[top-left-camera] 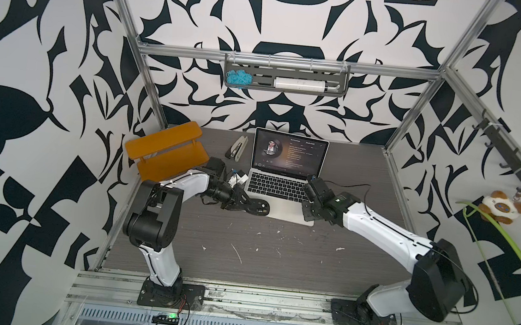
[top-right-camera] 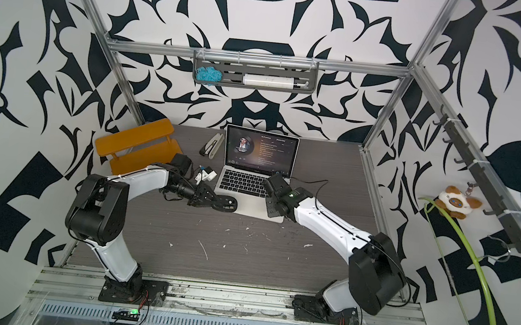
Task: Remove the wireless mouse receiver from the laptop
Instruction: Place the lid at the center of the board, then place the mouse at the center of the board.
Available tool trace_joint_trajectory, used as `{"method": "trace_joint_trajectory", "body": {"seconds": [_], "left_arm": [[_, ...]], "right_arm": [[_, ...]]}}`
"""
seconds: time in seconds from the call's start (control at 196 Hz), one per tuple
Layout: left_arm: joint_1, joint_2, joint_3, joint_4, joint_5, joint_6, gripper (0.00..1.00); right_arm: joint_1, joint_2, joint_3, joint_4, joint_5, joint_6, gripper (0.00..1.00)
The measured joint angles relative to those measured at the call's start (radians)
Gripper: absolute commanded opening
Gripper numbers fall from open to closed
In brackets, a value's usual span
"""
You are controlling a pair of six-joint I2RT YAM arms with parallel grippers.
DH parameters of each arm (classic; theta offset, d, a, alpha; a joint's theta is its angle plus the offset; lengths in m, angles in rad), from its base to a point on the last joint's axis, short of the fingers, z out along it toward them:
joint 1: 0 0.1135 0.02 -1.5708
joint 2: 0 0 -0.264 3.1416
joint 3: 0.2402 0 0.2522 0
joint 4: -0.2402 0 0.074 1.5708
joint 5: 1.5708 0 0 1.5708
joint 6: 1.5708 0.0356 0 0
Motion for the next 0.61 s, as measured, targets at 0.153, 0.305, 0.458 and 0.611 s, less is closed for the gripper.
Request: {"method": "trace_joint_trajectory", "body": {"seconds": [0.153, 0.305, 0.458, 0.611], "left_arm": [[0.000, -0.017, 0.000, 0.024, -0.004, -0.031, 0.00], [0.000, -0.020, 0.000, 0.043, -0.006, -0.060, 0.00], [0.000, -0.020, -0.010, 0.072, -0.008, -0.085, 0.00], [-0.005, -0.020, -0.042, 0.103, -0.017, -0.114, 0.00]], "right_arm": [[0.000, 0.046, 0.009, -0.057, 0.068, 0.008, 0.00], [0.008, 0.063, 0.010, -0.103, 0.105, 0.037, 0.00], [0.012, 0.130, 0.009, -0.137, 0.144, 0.060, 0.00], [-0.001, 0.211, 0.009, -0.134, 0.171, 0.064, 0.00]]}}
